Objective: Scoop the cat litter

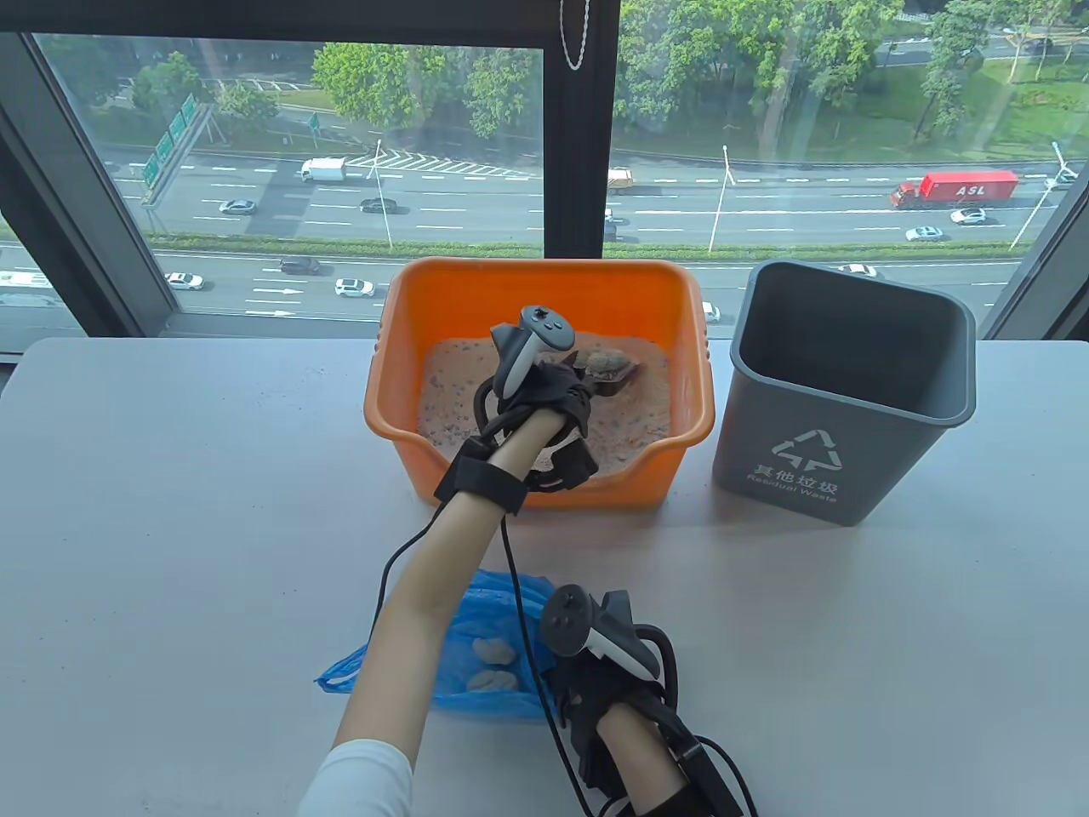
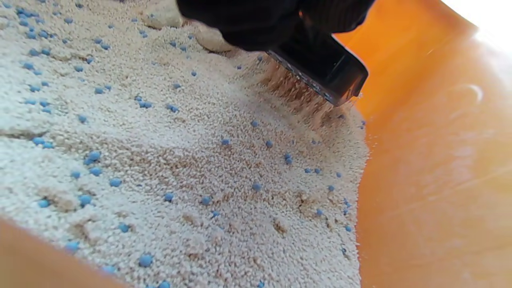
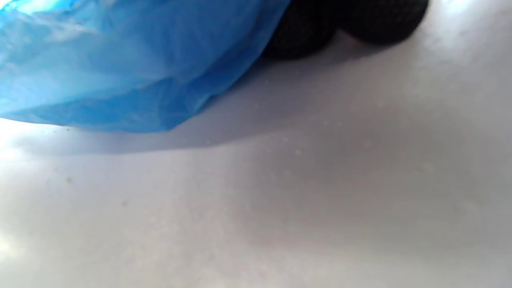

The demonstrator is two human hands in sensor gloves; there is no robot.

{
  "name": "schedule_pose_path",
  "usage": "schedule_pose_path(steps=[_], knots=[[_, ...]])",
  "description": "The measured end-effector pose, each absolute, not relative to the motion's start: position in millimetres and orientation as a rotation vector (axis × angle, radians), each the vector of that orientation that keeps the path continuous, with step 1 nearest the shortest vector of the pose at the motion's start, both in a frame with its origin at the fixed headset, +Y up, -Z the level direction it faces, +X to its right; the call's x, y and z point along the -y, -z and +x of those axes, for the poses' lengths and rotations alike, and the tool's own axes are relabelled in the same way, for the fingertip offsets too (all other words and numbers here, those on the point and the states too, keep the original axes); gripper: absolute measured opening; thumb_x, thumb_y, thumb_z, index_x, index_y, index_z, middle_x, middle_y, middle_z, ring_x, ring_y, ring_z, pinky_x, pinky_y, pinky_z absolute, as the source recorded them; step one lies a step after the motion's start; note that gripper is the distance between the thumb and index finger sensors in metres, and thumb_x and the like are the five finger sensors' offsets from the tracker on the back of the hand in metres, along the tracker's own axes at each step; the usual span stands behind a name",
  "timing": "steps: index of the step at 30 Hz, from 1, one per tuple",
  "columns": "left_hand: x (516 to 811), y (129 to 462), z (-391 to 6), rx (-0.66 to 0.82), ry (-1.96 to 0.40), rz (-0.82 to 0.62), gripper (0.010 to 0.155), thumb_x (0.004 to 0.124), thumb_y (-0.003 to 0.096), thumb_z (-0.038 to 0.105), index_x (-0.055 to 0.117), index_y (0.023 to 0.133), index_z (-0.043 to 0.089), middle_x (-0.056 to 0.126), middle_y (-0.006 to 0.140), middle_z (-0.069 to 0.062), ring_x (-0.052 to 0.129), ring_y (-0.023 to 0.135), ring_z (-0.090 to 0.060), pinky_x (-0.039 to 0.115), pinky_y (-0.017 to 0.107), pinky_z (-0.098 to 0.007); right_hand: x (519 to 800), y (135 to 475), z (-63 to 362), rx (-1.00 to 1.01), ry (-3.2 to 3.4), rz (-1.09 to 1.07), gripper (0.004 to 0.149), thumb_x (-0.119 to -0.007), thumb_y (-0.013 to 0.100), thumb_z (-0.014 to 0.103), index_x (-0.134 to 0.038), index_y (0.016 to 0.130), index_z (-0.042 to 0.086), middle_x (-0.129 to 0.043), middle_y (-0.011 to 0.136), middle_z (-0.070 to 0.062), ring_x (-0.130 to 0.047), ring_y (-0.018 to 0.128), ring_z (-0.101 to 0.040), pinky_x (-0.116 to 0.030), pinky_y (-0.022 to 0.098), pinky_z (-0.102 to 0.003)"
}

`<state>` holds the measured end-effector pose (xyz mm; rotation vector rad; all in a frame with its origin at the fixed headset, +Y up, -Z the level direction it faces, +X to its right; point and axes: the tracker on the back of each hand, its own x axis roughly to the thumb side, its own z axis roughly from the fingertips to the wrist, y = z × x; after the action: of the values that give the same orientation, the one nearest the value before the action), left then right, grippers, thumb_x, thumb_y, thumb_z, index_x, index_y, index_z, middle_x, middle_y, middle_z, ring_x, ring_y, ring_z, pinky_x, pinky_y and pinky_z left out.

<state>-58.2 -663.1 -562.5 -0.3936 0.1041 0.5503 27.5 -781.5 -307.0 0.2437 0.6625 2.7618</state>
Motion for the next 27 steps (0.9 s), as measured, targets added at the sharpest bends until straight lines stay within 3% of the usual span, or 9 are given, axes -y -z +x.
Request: schedule_pose_path(steps=[7,10,12,15,17,20,23,25,27], knots=[[626.3,516.0,-101.3,-0.047,-0.742,-0.235,0.064,0.067,0.0538,0.043,0.05,0.107,0.011,0.087,0.06,-0.003,0.088,0.023,-0.005,0.079,0.023,-0.029,781.4,306.8,26.9,-0.667,-2.769,0.241,0.067,-0.08,0.042,0.028,-0.045,0.099,0.023,-0.049,0.089,-0.021,-0.078,0.049,-0.012,-0.073,0.036,-0.031],[619.2,502.1,-114.8,-0.041,-0.663,-0.188,0.064,0.067,0.0535,0.044,0.051,0.107,0.013,0.087,0.061,-0.001,0.088,0.023,-0.004,0.079,0.024,-0.029,781.6,306.7,27.4,-0.663,-2.768,0.241,0.067,-0.08,0.042,0.029,-0.045,0.099,0.023,-0.049,0.089,-0.021,-0.078,0.049,-0.011,-0.073,0.036,-0.031],[619.5,494.2,-123.7,-0.048,-0.735,-0.135,0.064,0.067,0.0536,0.044,0.051,0.107,0.012,0.087,0.061,-0.002,0.088,0.023,-0.005,0.079,0.023,-0.029,781.7,306.4,27.0,-0.661,-2.77,0.24,0.067,-0.08,0.042,0.029,-0.045,0.099,0.023,-0.049,0.089,-0.021,-0.078,0.049,-0.011,-0.073,0.036,-0.03],[620.0,487.6,-131.9,-0.052,-0.668,-0.184,0.064,0.067,0.0536,0.045,0.051,0.107,0.013,0.087,0.061,-0.001,0.088,0.023,-0.003,0.079,0.024,-0.028,781.8,306.2,27.1,-0.66,-2.773,0.239,0.067,-0.08,0.042,0.029,-0.045,0.099,0.023,-0.049,0.089,-0.021,-0.078,0.049,-0.011,-0.073,0.036,-0.03],[617.9,481.4,-139.6,-0.078,-0.727,-0.047,0.064,0.068,0.0535,0.044,0.051,0.107,0.012,0.087,0.06,-0.003,0.088,0.022,-0.005,0.079,0.022,-0.029,781.9,306.1,27.4,-0.66,-2.77,0.238,0.067,-0.08,0.042,0.029,-0.045,0.099,0.023,-0.049,0.089,-0.021,-0.078,0.049,-0.011,-0.073,0.036,-0.03],[614.8,478.2,-144.7,-0.061,-0.657,-0.157,0.064,0.067,0.0538,0.045,0.05,0.107,0.013,0.087,0.061,-0.001,0.087,0.022,-0.003,0.079,0.023,-0.027,781.9,305.7,27.2,-0.657,-2.776,0.239,0.067,-0.08,0.042,0.029,-0.045,0.099,0.023,-0.049,0.089,-0.021,-0.078,0.049,-0.011,-0.073,0.036,-0.03],[612.5,471.1,-145.9,-0.054,-0.708,-0.076,0.064,0.069,0.0536,0.043,0.052,0.107,0.011,0.088,0.06,-0.004,0.088,0.021,-0.006,0.079,0.022,-0.03,782.0,305.2,27.4,-0.656,-2.777,0.238,0.067,-0.08,0.042,0.029,-0.045,0.099,0.023,-0.049,0.089,-0.021,-0.078,0.049,-0.011,-0.073,0.036,-0.03],[608.9,468.3,-147.7,-0.048,-0.627,-0.136,0.064,0.067,0.0538,0.046,0.051,0.107,0.014,0.087,0.061,0.0,0.087,0.023,-0.003,0.079,0.024,-0.027,782.1,305.1,27.4,-0.656,-2.778,0.238,0.067,-0.08,0.042,0.029,-0.045,0.099,0.023,-0.049,0.089,-0.021,-0.078,0.049,-0.011,-0.073,0.036,-0.03],[609.3,466.7,-149.0,-0.053,-0.726,-0.071,0.064,0.068,0.0537,0.044,0.052,0.107,0.012,0.087,0.06,-0.003,0.088,0.022,-0.005,0.079,0.022,-0.029,782.2,304.8,27.5,-0.655,-2.778,0.238,0.067,-0.08,0.042,0.029,-0.045,0.099,0.023,-0.049,0.089,-0.021,-0.078,0.049,-0.011,-0.073,0.036,-0.03]])
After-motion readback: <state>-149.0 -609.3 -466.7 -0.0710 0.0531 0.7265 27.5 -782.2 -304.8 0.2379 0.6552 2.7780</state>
